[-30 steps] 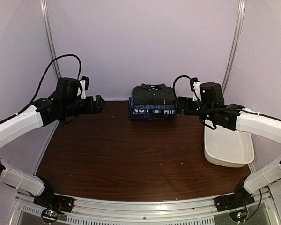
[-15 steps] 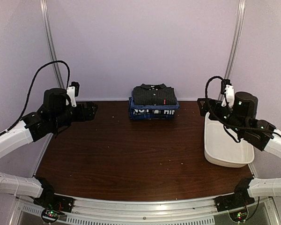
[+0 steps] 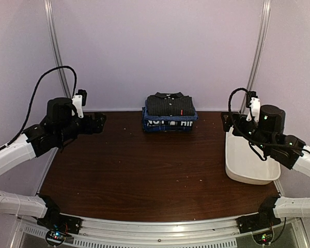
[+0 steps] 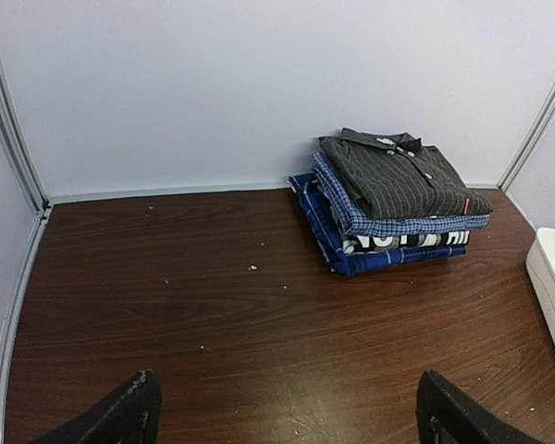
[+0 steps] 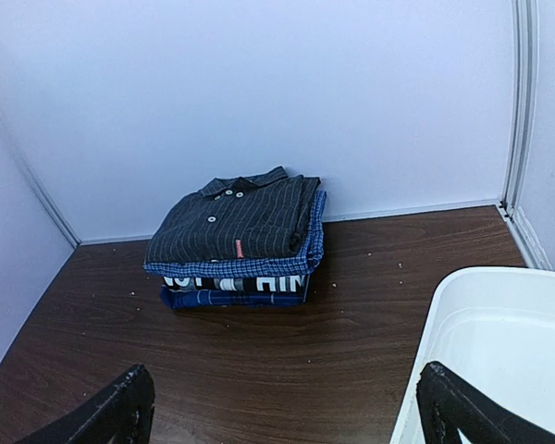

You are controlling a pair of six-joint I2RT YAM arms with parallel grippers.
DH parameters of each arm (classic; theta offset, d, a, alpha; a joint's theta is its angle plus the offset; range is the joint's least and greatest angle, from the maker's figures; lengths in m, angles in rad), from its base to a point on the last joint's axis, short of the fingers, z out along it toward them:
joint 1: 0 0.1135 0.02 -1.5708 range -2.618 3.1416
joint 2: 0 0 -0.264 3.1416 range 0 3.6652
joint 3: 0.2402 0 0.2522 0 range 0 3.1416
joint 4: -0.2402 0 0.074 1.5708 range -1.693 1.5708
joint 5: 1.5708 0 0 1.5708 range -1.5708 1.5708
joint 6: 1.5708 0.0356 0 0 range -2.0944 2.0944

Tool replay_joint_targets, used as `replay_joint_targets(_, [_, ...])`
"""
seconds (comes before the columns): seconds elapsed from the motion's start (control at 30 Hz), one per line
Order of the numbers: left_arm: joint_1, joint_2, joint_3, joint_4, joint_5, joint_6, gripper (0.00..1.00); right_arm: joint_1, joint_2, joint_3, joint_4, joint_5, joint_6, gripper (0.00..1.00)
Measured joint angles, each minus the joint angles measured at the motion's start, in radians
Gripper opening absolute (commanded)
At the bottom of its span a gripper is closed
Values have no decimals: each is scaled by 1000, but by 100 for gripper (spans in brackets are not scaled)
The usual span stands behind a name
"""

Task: Fold and stack the long sleeve shirts
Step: Reset both arms

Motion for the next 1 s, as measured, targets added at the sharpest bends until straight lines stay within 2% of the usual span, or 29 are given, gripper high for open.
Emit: replay_joint_targets(1.0, [0, 0, -18, 39, -10, 3, 98, 0, 6, 0, 8, 2, 0, 100])
